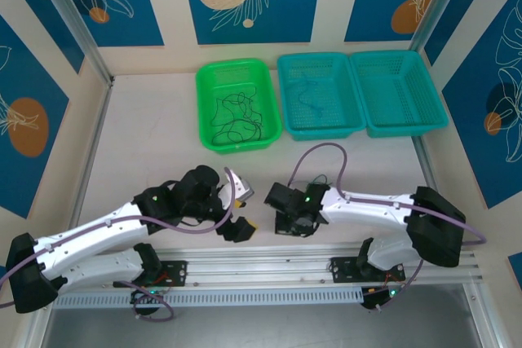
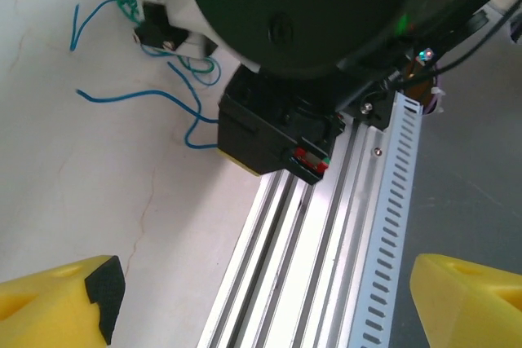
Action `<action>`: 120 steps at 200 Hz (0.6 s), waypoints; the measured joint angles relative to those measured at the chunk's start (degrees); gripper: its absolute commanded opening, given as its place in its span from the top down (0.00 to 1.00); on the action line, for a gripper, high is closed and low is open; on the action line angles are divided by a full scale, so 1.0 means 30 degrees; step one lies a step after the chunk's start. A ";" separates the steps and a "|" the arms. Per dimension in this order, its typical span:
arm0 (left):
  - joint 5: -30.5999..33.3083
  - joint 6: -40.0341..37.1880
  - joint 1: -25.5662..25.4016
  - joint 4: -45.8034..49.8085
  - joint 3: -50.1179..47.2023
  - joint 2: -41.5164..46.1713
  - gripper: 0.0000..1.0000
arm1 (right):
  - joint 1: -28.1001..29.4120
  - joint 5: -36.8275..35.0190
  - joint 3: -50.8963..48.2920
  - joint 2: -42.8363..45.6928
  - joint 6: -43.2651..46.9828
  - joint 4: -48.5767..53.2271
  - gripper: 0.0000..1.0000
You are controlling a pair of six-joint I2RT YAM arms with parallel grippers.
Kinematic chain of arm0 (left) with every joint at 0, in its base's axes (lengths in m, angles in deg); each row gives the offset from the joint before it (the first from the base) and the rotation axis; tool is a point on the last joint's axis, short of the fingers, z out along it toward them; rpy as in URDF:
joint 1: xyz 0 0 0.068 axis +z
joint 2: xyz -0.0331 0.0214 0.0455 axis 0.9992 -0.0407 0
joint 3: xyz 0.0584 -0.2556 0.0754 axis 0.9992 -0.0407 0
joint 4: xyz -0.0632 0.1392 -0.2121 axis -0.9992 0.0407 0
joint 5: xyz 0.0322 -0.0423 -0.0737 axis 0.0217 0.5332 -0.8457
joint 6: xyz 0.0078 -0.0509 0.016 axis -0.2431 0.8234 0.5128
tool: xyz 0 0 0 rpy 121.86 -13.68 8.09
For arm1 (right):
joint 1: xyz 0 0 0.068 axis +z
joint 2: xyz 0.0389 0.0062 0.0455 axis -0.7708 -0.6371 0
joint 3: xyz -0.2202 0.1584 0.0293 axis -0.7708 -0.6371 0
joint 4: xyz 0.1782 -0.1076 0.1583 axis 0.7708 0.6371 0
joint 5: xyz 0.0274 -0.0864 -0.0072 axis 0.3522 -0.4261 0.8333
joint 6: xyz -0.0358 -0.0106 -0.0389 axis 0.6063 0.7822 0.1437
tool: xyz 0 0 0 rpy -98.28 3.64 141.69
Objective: Untangle the cables
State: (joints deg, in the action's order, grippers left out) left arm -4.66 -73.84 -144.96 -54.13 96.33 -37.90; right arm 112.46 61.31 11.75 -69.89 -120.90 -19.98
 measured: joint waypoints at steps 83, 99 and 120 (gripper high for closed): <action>0.4874 0.2426 0.0000 -0.3628 -0.1151 0.1719 0.01 | -0.4889 -0.0692 0.0940 0.6951 0.2310 0.0561 1.00; 0.5960 0.3497 0.0000 -0.5071 -0.2004 0.2251 0.01 | -0.6331 -0.0678 0.1902 0.7380 0.3337 0.0481 1.00; 0.6936 0.4568 0.0000 -0.6331 -0.2878 0.2761 0.02 | -0.8947 -0.0204 0.2973 0.7308 0.4685 -0.0182 1.00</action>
State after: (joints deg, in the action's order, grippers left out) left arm 16.15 -60.14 -144.96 -73.12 87.69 -29.62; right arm 85.62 60.69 20.67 -47.97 -106.85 -20.53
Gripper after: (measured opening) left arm 0.984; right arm 0.060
